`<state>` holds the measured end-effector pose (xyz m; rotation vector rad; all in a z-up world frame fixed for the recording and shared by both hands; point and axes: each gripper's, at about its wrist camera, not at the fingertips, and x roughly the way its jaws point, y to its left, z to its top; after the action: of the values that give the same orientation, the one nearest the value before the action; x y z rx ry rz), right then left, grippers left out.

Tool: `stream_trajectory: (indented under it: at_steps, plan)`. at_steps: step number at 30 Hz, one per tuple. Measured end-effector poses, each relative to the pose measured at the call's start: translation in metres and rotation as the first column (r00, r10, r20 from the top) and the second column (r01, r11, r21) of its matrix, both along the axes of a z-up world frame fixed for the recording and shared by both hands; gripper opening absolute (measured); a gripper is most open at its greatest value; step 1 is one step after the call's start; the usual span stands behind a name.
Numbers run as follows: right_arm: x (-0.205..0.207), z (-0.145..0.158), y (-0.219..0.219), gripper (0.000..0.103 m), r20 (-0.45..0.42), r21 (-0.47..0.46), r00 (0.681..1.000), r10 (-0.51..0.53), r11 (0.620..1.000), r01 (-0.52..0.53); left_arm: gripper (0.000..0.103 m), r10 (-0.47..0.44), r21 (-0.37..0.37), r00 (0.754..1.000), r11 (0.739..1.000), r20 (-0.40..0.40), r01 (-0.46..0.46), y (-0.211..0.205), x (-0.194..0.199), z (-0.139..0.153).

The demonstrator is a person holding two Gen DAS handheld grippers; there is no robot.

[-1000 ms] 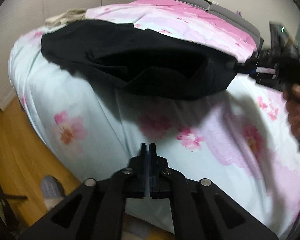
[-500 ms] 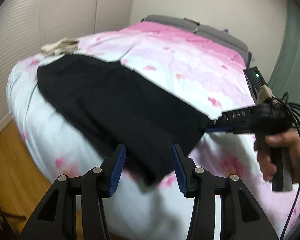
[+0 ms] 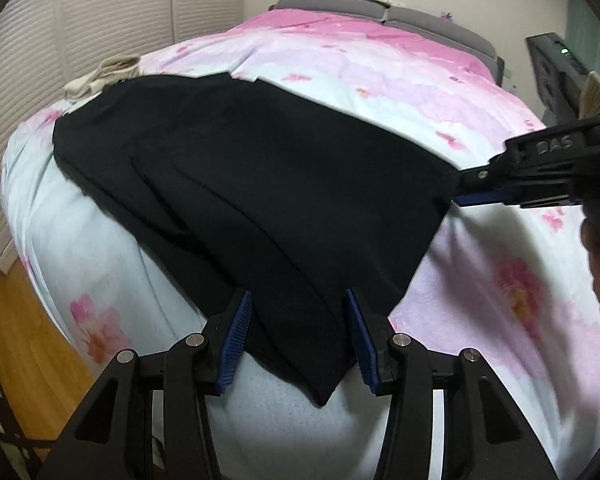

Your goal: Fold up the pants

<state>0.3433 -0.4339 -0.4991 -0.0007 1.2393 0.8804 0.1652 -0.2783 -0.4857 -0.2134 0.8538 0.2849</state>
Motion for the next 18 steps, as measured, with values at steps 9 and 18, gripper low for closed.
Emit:
stream_trajectory:
  at_steps: [9,18]
  plan:
    - [0.004,0.099,0.058,0.060,0.184,-0.099,0.958,0.220,0.974,-0.205,0.075,0.066,0.029,0.984,0.997,0.163,-0.072,0.136,0.004,0.110]
    - [0.082,0.163,0.339,0.076,0.296,-0.113,0.750,0.591,0.802,-0.587,0.076,0.403,0.015,0.901,0.912,0.162,-0.411,0.418,0.065,0.096]
